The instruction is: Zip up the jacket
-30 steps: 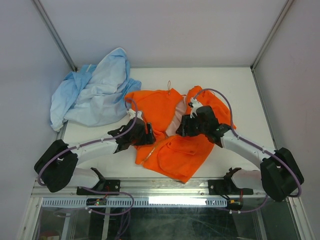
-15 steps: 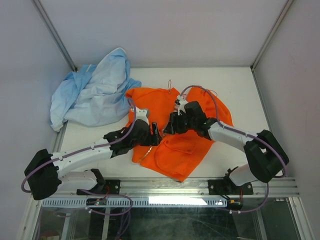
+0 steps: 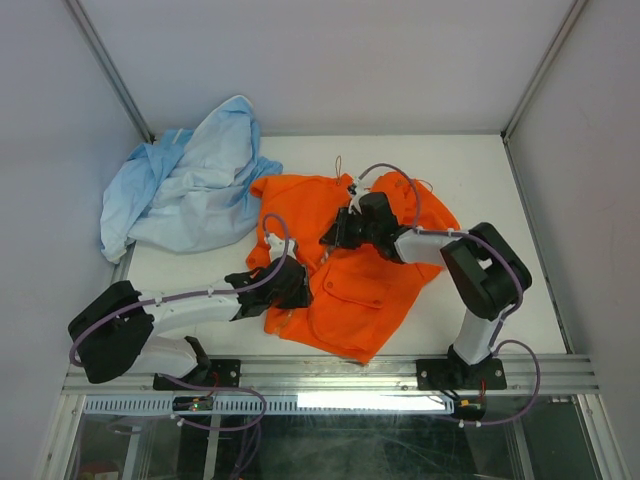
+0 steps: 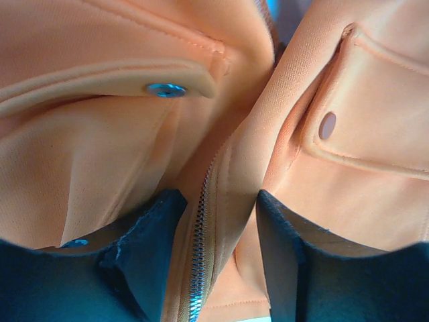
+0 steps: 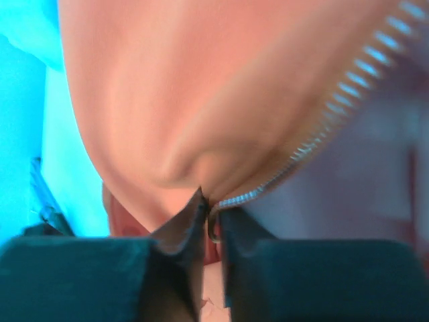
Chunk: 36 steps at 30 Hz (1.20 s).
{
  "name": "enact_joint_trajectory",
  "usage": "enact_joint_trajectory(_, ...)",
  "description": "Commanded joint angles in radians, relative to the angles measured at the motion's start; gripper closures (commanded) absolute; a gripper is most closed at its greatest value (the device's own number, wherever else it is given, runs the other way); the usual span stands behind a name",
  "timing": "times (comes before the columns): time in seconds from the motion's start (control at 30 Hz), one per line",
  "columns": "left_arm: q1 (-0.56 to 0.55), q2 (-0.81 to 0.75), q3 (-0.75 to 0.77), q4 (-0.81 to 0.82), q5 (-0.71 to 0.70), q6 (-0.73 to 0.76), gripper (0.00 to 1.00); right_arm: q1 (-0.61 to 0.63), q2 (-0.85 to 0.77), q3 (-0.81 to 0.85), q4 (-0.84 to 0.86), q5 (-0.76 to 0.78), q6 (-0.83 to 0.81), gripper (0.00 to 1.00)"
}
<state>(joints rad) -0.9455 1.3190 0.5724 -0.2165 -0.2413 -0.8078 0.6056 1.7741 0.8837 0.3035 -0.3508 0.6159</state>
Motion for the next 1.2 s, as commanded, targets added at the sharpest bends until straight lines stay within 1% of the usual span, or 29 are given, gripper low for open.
enact_joint_trajectory(0.0, -0.003, -0.012, -0.056, 0.022, 0.015, -0.036, 0.52, -0.079, -0.032, 0.076, 0.162, -0.060, 0.035, 0.99)
enact_joint_trajectory(0.2, -0.003, -0.053, -0.089, -0.022, -0.042, -0.032, 0.53, -0.225, -0.141, 0.093, 0.099, -0.064, 0.005, 1.00)
enact_joint_trajectory(0.27, -0.003, -0.059, -0.080, -0.042, -0.072, -0.021, 0.52, -0.241, -0.154, 0.112, 0.040, -0.069, -0.017, 1.00)
enact_joint_trajectory(0.3, -0.003, -0.064, -0.072, -0.049, -0.084, -0.013, 0.51, -0.241, -0.160, 0.123, -0.007, -0.072, -0.043, 0.98)
enact_joint_trajectory(0.33, -0.003, -0.072, -0.063, -0.057, -0.091, -0.005, 0.48, -0.241, -0.165, 0.129, -0.058, -0.099, -0.069, 0.88)
enact_joint_trajectory(0.43, -0.003, -0.110, -0.041, -0.060, -0.090, 0.010, 0.42, -0.214, -0.197, 0.105, -0.146, -0.116, -0.130, 0.69)
enact_joint_trajectory(0.5, -0.003, -0.140, -0.025, -0.054, -0.072, 0.019, 0.39, -0.168, -0.224, 0.089, -0.220, -0.076, -0.183, 0.61)
enact_joint_trajectory(0.57, -0.003, -0.169, -0.002, -0.048, -0.057, 0.027, 0.35, -0.135, -0.239, 0.060, -0.267, -0.037, -0.219, 0.56)
enact_joint_trajectory(0.6, -0.003, -0.182, 0.007, -0.044, -0.055, 0.027, 0.34, -0.126, -0.241, 0.042, -0.274, -0.025, -0.226, 0.55)
enact_joint_trajectory(0.7, 0.002, -0.211, 0.031, -0.034, -0.064, 0.012, 0.28, -0.123, -0.241, -0.021, -0.306, 0.032, -0.235, 0.54)
enact_joint_trajectory(0.8, 0.032, -0.211, 0.041, -0.021, -0.059, -0.016, 0.25, -0.123, -0.259, -0.084, -0.354, 0.092, -0.230, 0.52)
enact_joint_trajectory(0.9, 0.077, -0.173, 0.028, 0.026, -0.011, -0.026, 0.25, -0.122, -0.313, -0.161, -0.372, 0.145, -0.195, 0.50)
enact_joint_trajectory(1.0, 0.100, -0.117, 0.016, 0.081, 0.019, -0.038, 0.25, -0.117, -0.373, -0.203, -0.397, 0.186, -0.150, 0.47)
enact_joint_trajectory(1.07, 0.100, -0.081, 0.020, 0.105, 0.033, -0.034, 0.26, -0.092, -0.404, -0.210, -0.394, 0.189, -0.118, 0.45)
enact_joint_trajectory(1.17, 0.102, -0.036, 0.036, 0.116, 0.058, -0.020, 0.27, -0.043, -0.449, -0.216, -0.350, 0.223, -0.049, 0.39)
